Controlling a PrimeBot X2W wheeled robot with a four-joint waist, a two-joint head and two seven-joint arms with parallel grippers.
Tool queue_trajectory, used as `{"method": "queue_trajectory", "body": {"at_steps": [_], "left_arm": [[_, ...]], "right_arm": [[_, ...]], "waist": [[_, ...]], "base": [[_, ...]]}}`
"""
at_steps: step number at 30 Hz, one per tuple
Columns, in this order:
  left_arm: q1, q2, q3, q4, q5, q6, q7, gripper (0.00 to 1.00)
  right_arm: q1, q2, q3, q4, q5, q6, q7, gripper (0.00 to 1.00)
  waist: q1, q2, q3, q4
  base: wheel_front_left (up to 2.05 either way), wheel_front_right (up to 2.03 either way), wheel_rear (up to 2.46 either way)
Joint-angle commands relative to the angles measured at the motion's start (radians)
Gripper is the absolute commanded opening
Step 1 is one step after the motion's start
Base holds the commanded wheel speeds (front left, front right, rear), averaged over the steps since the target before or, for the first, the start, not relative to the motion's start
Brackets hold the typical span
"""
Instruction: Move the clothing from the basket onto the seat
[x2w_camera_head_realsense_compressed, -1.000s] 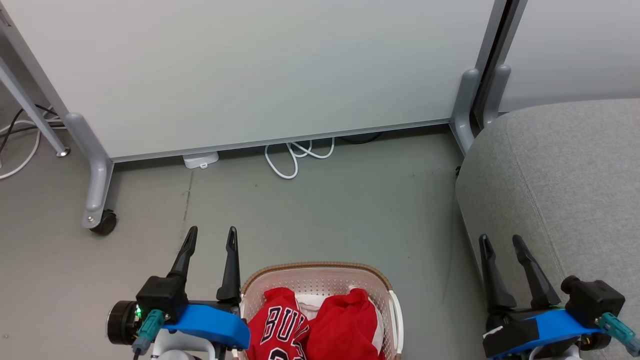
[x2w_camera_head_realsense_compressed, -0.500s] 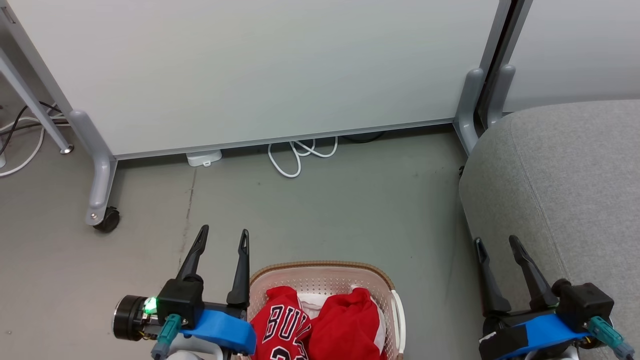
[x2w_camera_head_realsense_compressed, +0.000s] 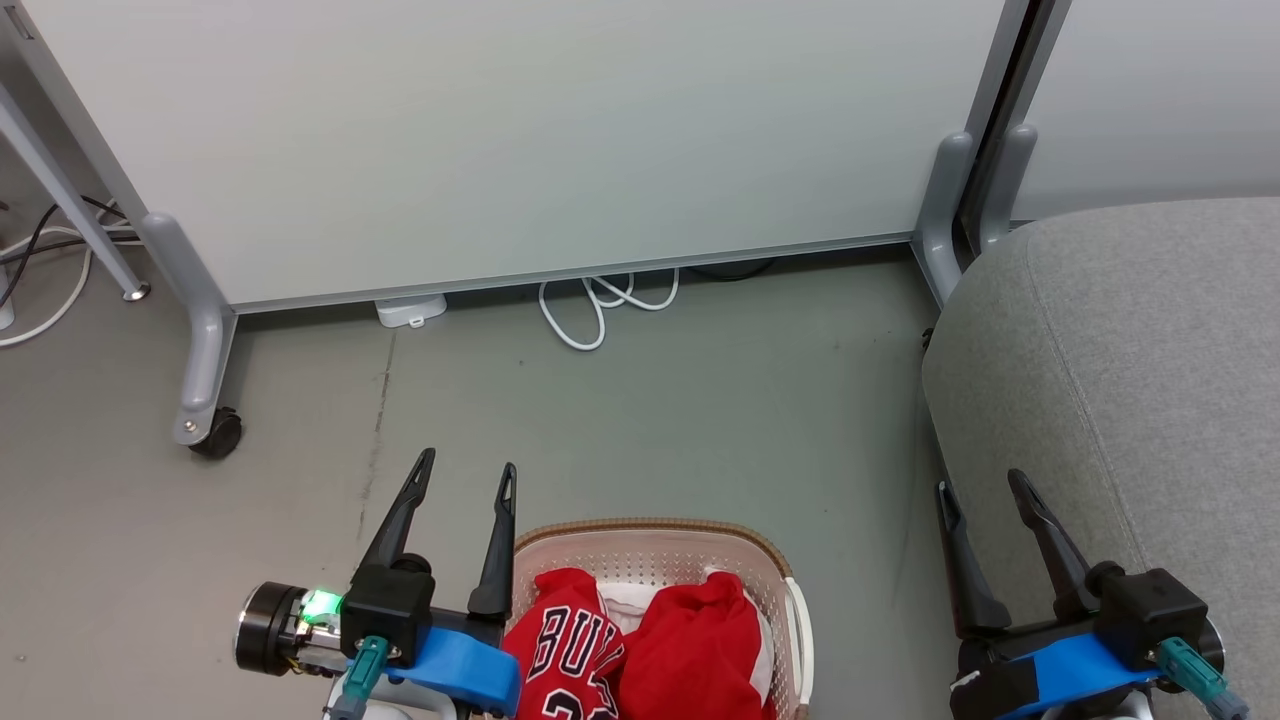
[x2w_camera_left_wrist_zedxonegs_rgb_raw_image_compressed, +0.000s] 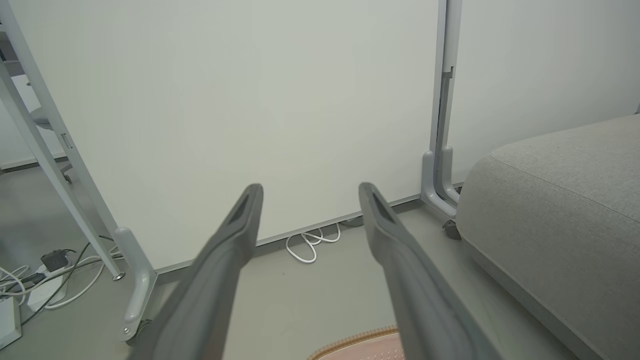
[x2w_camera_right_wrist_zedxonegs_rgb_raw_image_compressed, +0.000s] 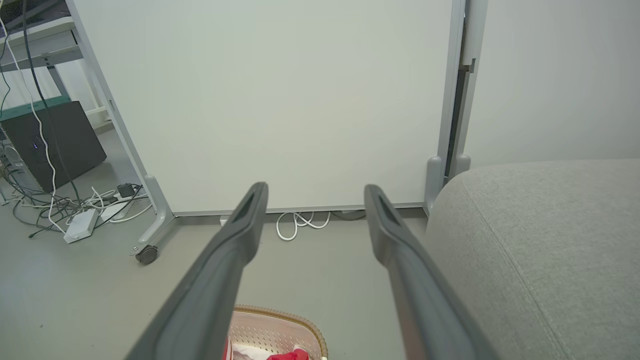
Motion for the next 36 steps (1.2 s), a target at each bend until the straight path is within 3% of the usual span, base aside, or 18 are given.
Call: {"method": "queue_trajectory", "body": {"at_steps": [1, 15, 20, 28, 36], "left_arm": [[-0.011, 0.001, 0.004, 0.002, 0.005, -0.002, -0.005, 1.0], [-0.02, -0.003, 0.007, 0.014, 0.0, -0.011, -0.005, 1.0], [-0.057, -0.001, -0.006, 0.05, -0.001, -0.033, -0.005, 1.0], [-0.194, 0.03, -0.059, 0.188, 0.001, -0.072, -0.004, 1.0], [-0.351, 0.08, -0.143, 0.371, -0.006, -0.083, -0.004, 1.0]], "right_arm": [[0.012, -0.006, 0.001, -0.001, -0.002, 0.0, -0.006, 1.0], [0.005, -0.006, 0.002, 0.003, 0.005, 0.0, -0.006, 1.0], [-0.012, -0.006, 0.006, 0.004, 0.005, 0.0, -0.006, 1.0], [-0.055, -0.006, 0.014, -0.007, 0.006, 0.0, -0.006, 1.0], [-0.126, -0.006, 0.01, -0.022, 0.014, 0.0, -0.005, 1.0]], "waist": [[0.0, -0.0001, 0.001, 0.0], [0.0, -0.0001, 0.008, 0.001], [0.0, -0.0001, 0.025, -0.006], [0.0, -0.0001, 0.113, -0.038], [0.0, -0.0001, 0.244, -0.091]], "base": [[0.0, 0.0, 0.0], [0.0, 0.0, 0.0], [0.0, 0.0, 0.0], [0.0, 0.0, 0.0], [0.0, 0.0, 0.0]]}}
